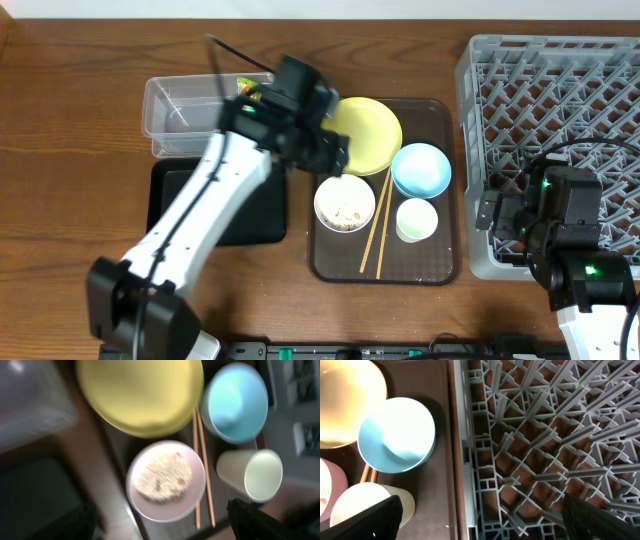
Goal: Sort waste into correct bins and load items into the dishwasher rack
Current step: 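Grasp the rim of the pink rice bowl with the left gripper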
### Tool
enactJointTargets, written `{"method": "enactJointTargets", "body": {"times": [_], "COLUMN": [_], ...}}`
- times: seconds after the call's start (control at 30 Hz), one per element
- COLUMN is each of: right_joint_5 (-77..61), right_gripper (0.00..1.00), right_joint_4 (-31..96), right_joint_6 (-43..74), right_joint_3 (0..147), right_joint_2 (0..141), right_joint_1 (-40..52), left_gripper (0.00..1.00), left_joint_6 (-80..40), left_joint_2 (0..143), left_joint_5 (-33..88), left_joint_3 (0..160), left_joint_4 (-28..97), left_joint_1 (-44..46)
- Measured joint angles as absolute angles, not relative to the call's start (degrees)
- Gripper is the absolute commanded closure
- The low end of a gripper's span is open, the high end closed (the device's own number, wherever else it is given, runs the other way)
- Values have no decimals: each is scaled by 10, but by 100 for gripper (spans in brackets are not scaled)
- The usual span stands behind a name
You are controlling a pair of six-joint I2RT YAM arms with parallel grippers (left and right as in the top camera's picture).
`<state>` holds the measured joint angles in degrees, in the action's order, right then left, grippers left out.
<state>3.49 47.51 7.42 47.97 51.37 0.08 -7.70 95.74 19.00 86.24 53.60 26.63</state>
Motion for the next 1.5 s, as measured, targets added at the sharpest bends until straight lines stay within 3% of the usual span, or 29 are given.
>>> {"method": "enactJointTargets", "body": {"times": [0.47,0.87,1.0,1.5], "right_joint_5": [35,35,35,34], "right_gripper": [1,1,1,1], "right_joint_4": [475,475,475,477], "right_joint_6": [74,74,74,74], "right_joint_3": [480,480,480,480], "right_joint_2": [514,514,514,514], "right_joint_1": [1,1,1,1], "left_gripper": [27,41,52,62], "left_joint_6": [-132,-204,-220,-254], "left_joint_2": [1071,1150,1158,1164], "left_joint_5": [176,141,115,32], "left_joint_3": [852,851,851,851], "left_joint_4": [496,409,409,422], "left_joint_1": [383,432,441,469]}}
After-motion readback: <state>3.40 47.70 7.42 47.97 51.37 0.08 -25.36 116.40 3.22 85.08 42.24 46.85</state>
